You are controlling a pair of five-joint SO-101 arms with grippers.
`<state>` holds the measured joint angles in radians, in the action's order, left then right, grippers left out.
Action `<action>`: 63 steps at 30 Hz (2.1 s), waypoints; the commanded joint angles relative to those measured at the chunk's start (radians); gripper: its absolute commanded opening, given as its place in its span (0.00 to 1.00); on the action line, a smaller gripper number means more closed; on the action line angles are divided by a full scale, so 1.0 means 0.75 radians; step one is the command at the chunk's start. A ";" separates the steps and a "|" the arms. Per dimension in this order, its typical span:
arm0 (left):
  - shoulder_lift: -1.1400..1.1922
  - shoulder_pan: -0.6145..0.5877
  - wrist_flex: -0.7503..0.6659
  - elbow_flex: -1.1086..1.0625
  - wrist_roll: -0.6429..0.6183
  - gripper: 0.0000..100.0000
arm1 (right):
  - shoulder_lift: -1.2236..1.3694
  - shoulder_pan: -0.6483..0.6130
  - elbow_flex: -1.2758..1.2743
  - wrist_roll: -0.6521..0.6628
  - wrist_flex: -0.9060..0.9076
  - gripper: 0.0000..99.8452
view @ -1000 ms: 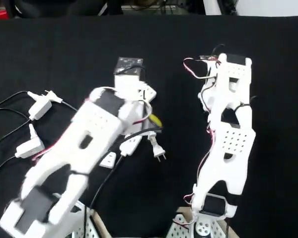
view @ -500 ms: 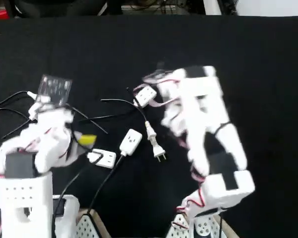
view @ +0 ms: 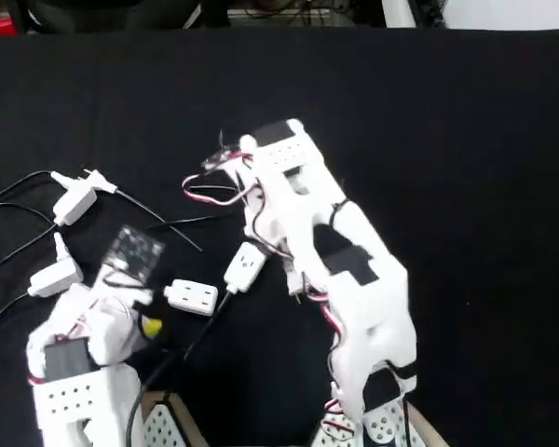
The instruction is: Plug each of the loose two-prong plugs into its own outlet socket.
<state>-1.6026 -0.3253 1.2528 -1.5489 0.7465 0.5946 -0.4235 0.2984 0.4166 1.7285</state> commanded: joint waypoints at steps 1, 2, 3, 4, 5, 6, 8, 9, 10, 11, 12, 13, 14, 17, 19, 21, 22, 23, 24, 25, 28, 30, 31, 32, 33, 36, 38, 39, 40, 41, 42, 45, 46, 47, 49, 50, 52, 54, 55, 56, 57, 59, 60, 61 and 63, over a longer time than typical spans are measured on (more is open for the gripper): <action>-0.219 0.017 -0.016 -0.122 0.016 0.34 | 0.015 -0.008 0.128 -0.018 0.049 0.22; -0.284 0.011 0.014 -0.142 0.016 0.34 | 0.019 -0.006 0.128 -0.018 0.047 0.22; -0.317 0.009 0.043 -0.146 0.018 0.34 | 0.019 -0.006 0.126 -0.016 0.045 0.22; -0.309 0.009 0.049 -0.148 0.020 0.34 | 0.021 -0.006 0.124 -0.018 0.043 0.22; -0.291 0.009 0.041 -0.144 0.016 0.34 | 0.026 -0.006 0.122 -0.023 0.043 0.22; -0.272 0.007 0.035 -0.136 0.014 0.34 | 0.036 -0.006 0.126 -0.025 0.043 0.22; -0.278 0.007 0.031 -0.140 0.014 0.34 | 0.069 -0.002 0.136 -0.029 0.039 0.22; -0.286 0.007 0.035 -0.144 0.014 0.34 | 0.089 0.000 0.146 -0.043 0.039 0.22; -0.288 0.007 0.035 -0.144 0.014 0.34 | 0.114 0.002 0.159 -0.049 0.039 0.21; -0.293 0.007 0.037 -0.144 0.014 0.34 | 0.136 0.008 0.175 -0.049 0.039 0.19; -0.293 0.007 0.037 -0.144 0.014 0.34 | 0.161 0.016 0.195 -0.053 0.039 0.16; -0.293 0.007 0.037 -0.146 0.014 0.34 | 0.183 0.025 0.224 -0.053 0.039 0.12; -0.293 0.007 0.035 -0.146 0.014 0.34 | 0.204 0.035 0.253 -0.053 0.039 0.09; -0.293 0.007 0.033 -0.148 0.014 0.34 | 0.238 0.084 0.320 -0.053 0.043 0.01; -0.293 0.007 0.031 -0.148 0.014 0.34 | 0.234 0.100 0.324 -0.053 0.045 0.01; -0.293 0.007 0.031 -0.148 0.018 0.34 | 0.216 0.094 0.304 -0.053 0.045 0.01; -0.293 0.007 0.031 -0.148 0.018 0.34 | 0.195 0.088 0.279 -0.053 0.047 0.01; -0.293 0.007 0.031 -0.148 0.020 0.34 | 0.167 0.070 0.253 -0.053 0.047 0.01; -0.293 0.007 0.031 -0.148 0.020 0.34 | 0.124 0.049 0.216 -0.053 0.047 0.01; -0.293 0.007 0.031 -0.148 0.020 0.34 | 0.071 0.029 0.167 -0.053 0.047 0.01; -0.293 0.007 0.031 -0.148 0.020 0.34 | -0.173 -0.057 -0.019 -0.053 0.041 0.01; -0.293 0.007 0.031 -0.148 0.020 0.34 | -0.369 -0.100 -0.130 -0.053 0.039 0.01; -0.293 0.007 0.031 -0.148 0.016 0.34 | -0.474 -0.113 -0.183 -0.053 0.029 0.01; -0.293 0.007 0.031 -0.148 0.014 0.34 | -0.578 -0.119 -0.230 -0.053 0.012 0.01; -0.293 0.007 0.029 -0.148 0.012 0.34 | -0.680 -0.123 -0.283 -0.053 -0.004 0.01; -0.295 -0.021 0.025 -0.132 -0.055 0.34 | -0.965 -0.131 -0.480 -0.053 -0.115 0.01; -0.297 -0.038 -0.023 -0.089 -0.196 0.34 | -1.136 -0.172 -0.656 -0.053 -0.227 0.01; -0.297 -0.038 -0.045 -0.064 -0.286 0.34 | -1.218 -0.205 -0.754 -0.053 -0.291 0.01; -0.297 -0.036 -0.072 -0.038 -0.374 0.34 | -1.304 -0.250 -0.856 -0.055 -0.364 0.01; -0.297 -0.024 -0.094 -0.007 -0.452 0.34 | -1.386 -0.299 -0.958 -0.082 -0.444 0.01; -0.297 -0.019 -0.115 0.026 -0.520 0.35 | -1.466 -0.342 -1.051 -0.125 -0.536 0.01; -0.295 -0.015 -0.172 0.093 -0.646 0.34 | -1.677 -0.403 -1.306 -0.284 -0.837 0.01; -0.295 -0.024 -0.182 0.101 -0.644 0.34 | -1.732 -0.401 -1.384 -0.331 -0.941 0.01; -0.295 -0.044 -0.186 0.097 -0.626 0.34 | -1.781 -0.399 -1.462 -0.383 -1.045 0.01; -0.295 -0.091 -0.188 0.079 -0.567 0.34 | -1.852 -0.399 -1.609 -0.473 -1.225 0.01; -0.295 -0.105 -0.188 0.075 -0.542 0.34 | -1.883 -0.399 -1.687 -0.524 -1.317 0.01; -0.295 -0.116 -0.188 0.069 -0.526 0.34 | -1.942 -0.393 -1.834 -0.638 -1.512 0.01; -0.295 -0.124 -0.190 0.071 -0.487 0.34 | -2.004 -0.329 -1.955 -0.736 -1.669 0.01; -0.295 -0.124 -0.190 0.073 -0.444 0.34 | -2.039 -0.291 -2.002 -0.767 -1.733 0.01; -0.295 -0.120 -0.190 0.077 -0.393 0.34 | -2.075 -0.248 -2.047 -0.775 -1.784 0.01; -0.295 -0.114 -0.186 0.083 -0.340 0.34 | -2.118 -0.207 -2.088 -0.775 -1.829 0.01; -0.293 -0.103 -0.180 0.083 -0.245 0.34 | -2.219 -0.151 -2.161 -0.775 -1.882 0.01; -0.293 -0.093 -0.180 0.071 -0.190 0.34 | -2.276 -0.129 -2.190 -0.775 -1.888 0.01; -0.291 -0.081 -0.176 0.058 -0.123 0.34 | -2.337 -0.117 -2.221 -0.775 -1.884 0.01; -0.291 -0.036 -0.176 -0.003 0.047 0.34 | -2.460 -0.115 -2.311 -0.763 -1.886 0.01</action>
<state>-1.8174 -0.3928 1.1285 -1.5413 0.6299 -1.1239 -0.5324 -1.3848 -0.1557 0.3491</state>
